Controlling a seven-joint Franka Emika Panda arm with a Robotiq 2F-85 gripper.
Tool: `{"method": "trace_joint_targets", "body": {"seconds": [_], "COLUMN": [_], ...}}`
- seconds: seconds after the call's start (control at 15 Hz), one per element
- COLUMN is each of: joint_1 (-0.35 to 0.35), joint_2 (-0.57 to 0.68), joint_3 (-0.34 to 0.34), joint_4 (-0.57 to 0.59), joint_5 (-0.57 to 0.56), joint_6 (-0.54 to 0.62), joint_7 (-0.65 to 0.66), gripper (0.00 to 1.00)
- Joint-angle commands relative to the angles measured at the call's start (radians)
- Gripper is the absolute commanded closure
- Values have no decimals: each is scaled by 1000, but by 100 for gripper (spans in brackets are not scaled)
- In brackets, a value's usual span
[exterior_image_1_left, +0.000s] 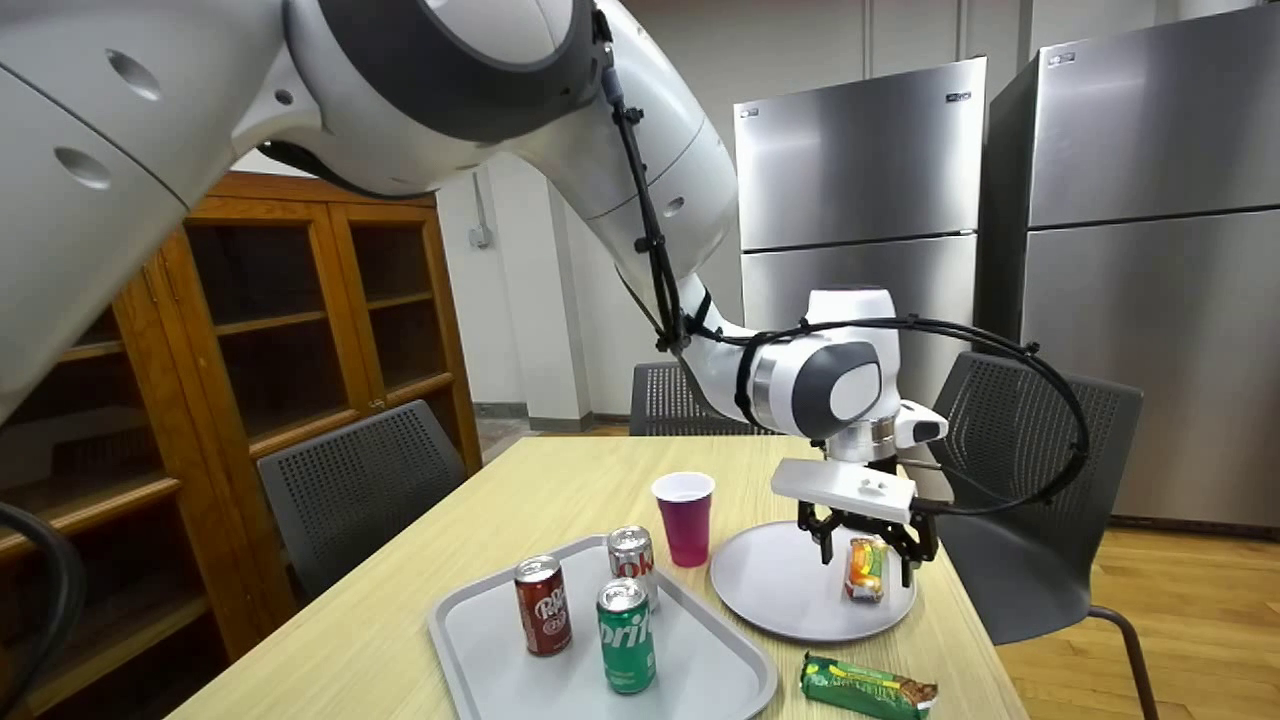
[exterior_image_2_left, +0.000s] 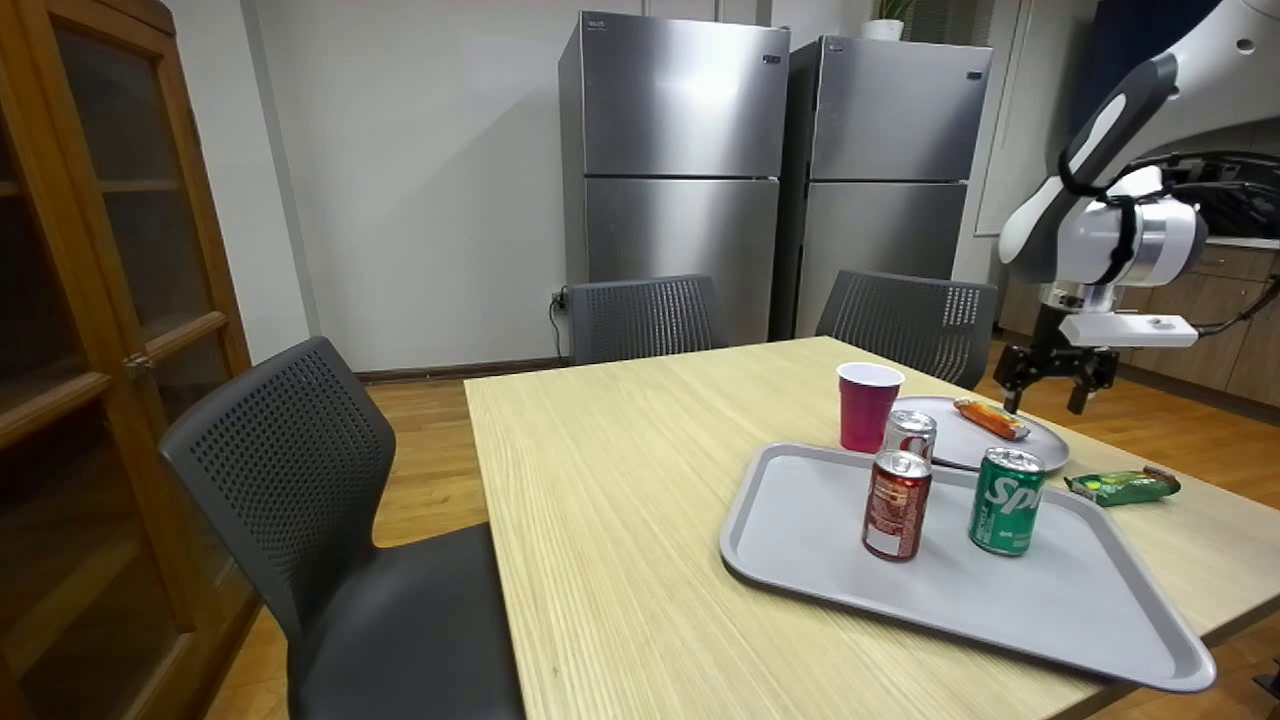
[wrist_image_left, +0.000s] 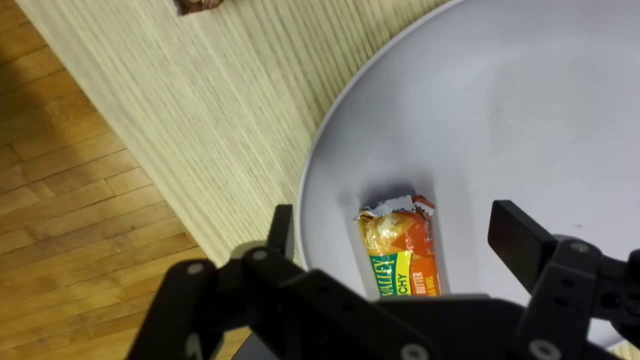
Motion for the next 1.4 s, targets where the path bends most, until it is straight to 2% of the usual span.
{"method": "trace_joint_targets", "body": {"seconds": [0.0,0.33,1.33], "joint_1": [-54,-72,-66], "joint_2": [51,105,262], "joint_3": [56,86,112], "joint_4": [96,174,391], "joint_5": [8,8,16], "joint_6": [-45,-77,-142], "joint_7": [-121,-183,-157], "gripper": [0,0,0]}}
